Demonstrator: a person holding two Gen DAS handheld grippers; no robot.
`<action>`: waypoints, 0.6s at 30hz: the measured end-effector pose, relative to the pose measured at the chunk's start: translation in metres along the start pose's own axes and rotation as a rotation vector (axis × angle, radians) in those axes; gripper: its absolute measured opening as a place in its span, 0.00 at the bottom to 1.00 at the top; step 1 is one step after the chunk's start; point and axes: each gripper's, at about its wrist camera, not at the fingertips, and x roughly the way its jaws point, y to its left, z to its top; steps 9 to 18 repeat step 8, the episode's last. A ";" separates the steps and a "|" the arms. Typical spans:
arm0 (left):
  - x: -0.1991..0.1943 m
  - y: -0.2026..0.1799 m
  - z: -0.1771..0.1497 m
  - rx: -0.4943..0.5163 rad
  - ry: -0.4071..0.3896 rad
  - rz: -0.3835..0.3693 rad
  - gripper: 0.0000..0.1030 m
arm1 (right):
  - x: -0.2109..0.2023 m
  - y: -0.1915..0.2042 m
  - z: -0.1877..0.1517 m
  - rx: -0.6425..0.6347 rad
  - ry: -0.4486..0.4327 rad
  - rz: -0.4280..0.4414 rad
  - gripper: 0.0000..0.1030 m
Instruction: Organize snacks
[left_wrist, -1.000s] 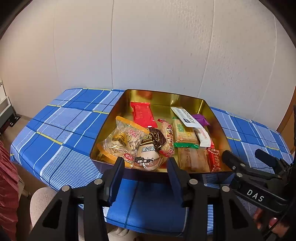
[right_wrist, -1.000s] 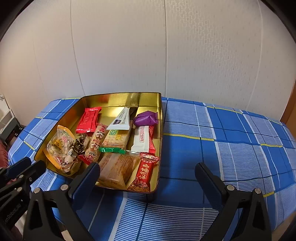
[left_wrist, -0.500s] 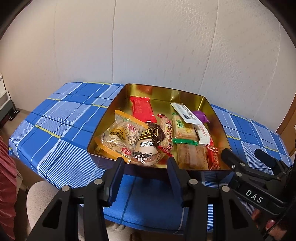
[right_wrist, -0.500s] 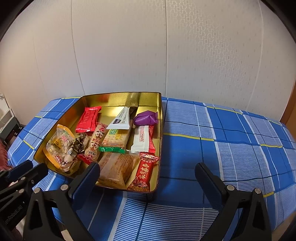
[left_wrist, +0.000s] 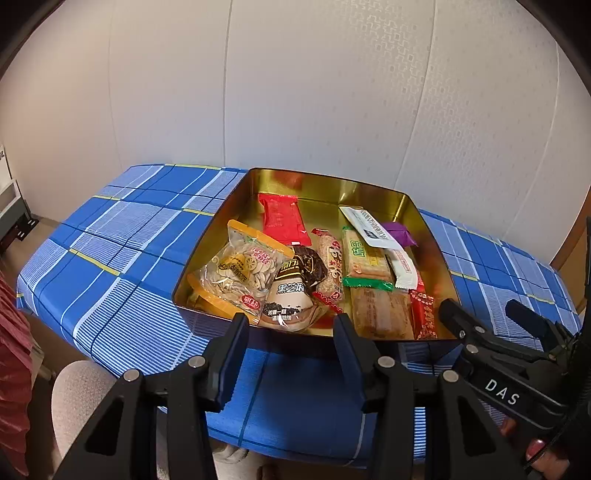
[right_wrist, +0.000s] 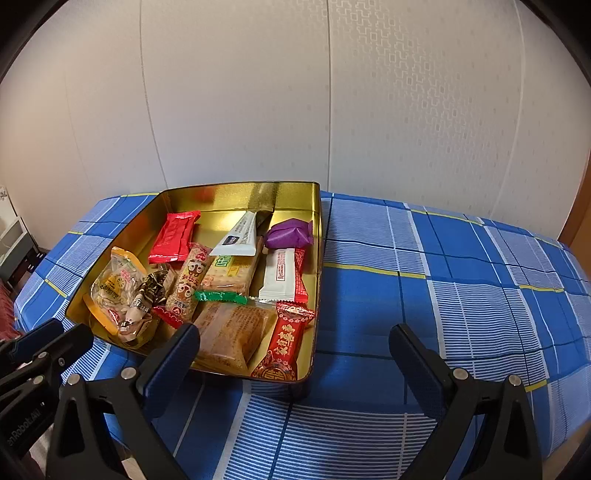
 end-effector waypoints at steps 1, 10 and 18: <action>0.000 0.001 0.000 -0.005 -0.002 0.006 0.47 | 0.000 0.000 0.000 0.000 0.000 0.000 1.00; 0.005 0.003 -0.001 -0.023 0.020 0.003 0.47 | 0.001 -0.004 0.000 0.016 0.002 -0.001 1.00; 0.005 0.003 -0.001 -0.023 0.020 0.003 0.47 | 0.001 -0.004 0.000 0.016 0.002 -0.001 1.00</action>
